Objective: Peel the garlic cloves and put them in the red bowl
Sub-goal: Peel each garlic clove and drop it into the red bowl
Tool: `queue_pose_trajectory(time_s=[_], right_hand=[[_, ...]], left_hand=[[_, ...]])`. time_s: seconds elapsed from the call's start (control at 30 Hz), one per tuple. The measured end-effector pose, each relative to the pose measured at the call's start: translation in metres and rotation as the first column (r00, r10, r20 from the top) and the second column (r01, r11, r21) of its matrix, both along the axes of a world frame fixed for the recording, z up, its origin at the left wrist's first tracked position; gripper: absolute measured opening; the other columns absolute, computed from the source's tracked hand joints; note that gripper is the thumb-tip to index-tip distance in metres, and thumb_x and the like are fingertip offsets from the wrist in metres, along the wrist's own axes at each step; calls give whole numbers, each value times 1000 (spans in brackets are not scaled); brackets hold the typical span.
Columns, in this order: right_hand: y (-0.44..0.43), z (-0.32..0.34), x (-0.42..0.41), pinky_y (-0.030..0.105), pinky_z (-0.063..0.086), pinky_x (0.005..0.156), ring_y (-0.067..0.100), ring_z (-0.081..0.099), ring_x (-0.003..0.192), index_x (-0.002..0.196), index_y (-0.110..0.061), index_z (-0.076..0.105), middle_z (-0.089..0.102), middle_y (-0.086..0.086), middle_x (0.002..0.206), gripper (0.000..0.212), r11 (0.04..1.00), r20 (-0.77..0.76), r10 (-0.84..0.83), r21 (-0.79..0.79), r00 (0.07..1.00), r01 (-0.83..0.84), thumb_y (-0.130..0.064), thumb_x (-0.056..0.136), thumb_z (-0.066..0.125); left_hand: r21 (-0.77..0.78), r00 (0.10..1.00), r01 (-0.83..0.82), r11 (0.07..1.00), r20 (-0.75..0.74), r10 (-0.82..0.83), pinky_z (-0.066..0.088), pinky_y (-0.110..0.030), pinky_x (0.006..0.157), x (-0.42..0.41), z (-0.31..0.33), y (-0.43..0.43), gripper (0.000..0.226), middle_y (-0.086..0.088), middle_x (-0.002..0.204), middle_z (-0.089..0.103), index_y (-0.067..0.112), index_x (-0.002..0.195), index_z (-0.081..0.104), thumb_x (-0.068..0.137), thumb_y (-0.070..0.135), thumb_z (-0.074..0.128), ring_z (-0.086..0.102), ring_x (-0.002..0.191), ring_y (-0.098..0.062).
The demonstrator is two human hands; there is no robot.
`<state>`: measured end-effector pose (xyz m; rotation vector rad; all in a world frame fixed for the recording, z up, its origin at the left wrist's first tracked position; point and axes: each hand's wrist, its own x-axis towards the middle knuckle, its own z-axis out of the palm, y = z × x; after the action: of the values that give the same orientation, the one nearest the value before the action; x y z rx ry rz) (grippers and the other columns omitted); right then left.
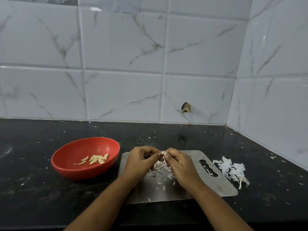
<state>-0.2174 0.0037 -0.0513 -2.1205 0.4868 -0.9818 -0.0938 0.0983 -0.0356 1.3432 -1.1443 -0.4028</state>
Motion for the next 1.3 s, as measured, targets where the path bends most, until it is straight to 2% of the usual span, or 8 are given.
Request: queue_pose_trajectory(time_s=[0.17,0.37,0.5,0.63,0.87,1.0,1.13,1.3], right_hand=[[5,2,-1,27,34,52,9,42,56,75,-6,53,47,-5,60,31,998,13,28,54,1000,-29,-20,101,48],[8,8,-3,29,33,51,20,38,60,78,9,49,42,7,62,31,987,69,28,159,997,-38,-10,101,42],[6,7,-3,29,36,51,17,41,57,76,6,51,45,4,60,31,985,65,1,174,998,-12,-10,100,42],[5,6,-3,30,36,52,18,41,58,75,5,51,45,6,61,30,986,54,-8,168,999,-1,-10,100,42],[6,6,-3,29,38,51,12,45,56,75,-2,55,48,1,60,29,978,49,22,206,999,-31,-11,100,43],[6,6,-3,25,40,52,7,49,54,73,-10,58,55,1,62,32,983,23,43,179,999,-47,-14,101,43],[7,6,-3,23,41,51,8,49,51,85,-19,66,64,6,72,28,990,21,41,136,999,-44,-22,102,44],[7,10,-3,18,38,47,6,46,47,84,-10,65,61,-1,66,29,970,59,96,219,994,-107,-19,102,45]], left_hand=[[12,998,-45,999,48,44,44,-15,49,-5,4,3,10,-6,69,70,2,82,72,87,3,64,52,47,-2],[42,965,-184,982,198,172,45,-14,50,-5,3,1,9,-2,66,71,10,74,74,82,6,69,58,51,-1],[77,928,-241,967,311,206,43,-8,52,-5,2,2,10,12,58,67,15,70,74,78,10,72,59,53,4],[60,884,-271,961,411,223,43,-8,56,-4,1,3,8,13,68,69,23,74,72,78,19,77,59,57,6],[-163,893,-188,968,381,238,46,-11,56,-8,0,4,12,19,76,68,21,88,74,82,10,74,61,59,-1],[-189,881,-166,968,413,232,45,-10,57,-6,-1,3,13,22,74,67,20,87,74,84,9,71,62,63,-2],[-190,877,-145,971,430,215,43,-9,59,-6,1,3,14,17,79,68,21,86,73,86,7,68,60,67,-2],[-215,869,-163,963,430,243,42,-8,63,-7,-1,1,17,19,81,67,22,88,73,85,5,69,59,76,2]])
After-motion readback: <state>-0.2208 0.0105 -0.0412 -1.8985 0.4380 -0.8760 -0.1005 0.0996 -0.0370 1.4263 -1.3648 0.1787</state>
